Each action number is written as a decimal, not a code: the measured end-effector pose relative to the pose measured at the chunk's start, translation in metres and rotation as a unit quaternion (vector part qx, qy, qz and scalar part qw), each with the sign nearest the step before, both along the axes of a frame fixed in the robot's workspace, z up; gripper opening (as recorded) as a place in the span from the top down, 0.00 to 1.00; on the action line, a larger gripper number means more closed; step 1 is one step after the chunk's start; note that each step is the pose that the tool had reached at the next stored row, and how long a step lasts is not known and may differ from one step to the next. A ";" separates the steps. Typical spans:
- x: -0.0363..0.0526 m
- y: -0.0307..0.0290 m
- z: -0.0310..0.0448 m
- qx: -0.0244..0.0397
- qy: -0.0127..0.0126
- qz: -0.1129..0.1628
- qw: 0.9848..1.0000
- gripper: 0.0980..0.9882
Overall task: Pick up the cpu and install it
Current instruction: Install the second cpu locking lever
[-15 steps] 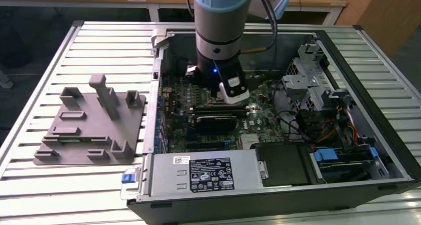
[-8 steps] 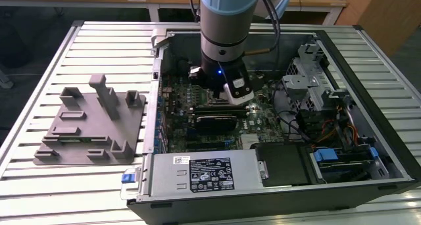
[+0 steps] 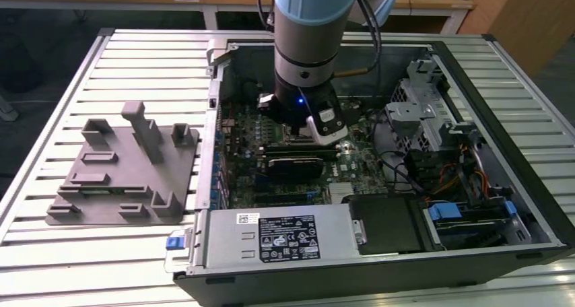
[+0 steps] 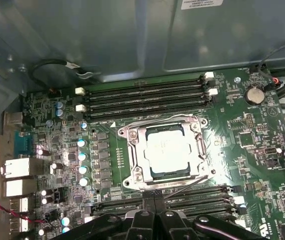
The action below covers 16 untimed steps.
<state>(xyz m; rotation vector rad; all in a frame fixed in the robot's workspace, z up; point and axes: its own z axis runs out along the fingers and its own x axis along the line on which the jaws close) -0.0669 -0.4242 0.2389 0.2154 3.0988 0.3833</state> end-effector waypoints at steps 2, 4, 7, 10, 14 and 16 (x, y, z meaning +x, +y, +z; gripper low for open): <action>0.0000 0.0000 -0.0002 0.000 0.000 0.000 1.000 0.99; 0.0006 0.0001 -0.0015 0.000 0.000 0.000 1.000 0.99; 0.0018 0.0000 -0.0041 0.000 0.000 0.000 1.000 0.99; 0.0018 0.0001 0.0092 0.001 0.000 -0.001 1.000 0.99; 0.0018 0.0001 0.0132 0.001 0.000 -0.001 1.000 0.99; 0.0018 0.0000 0.0133 0.001 0.000 -0.001 1.000 0.99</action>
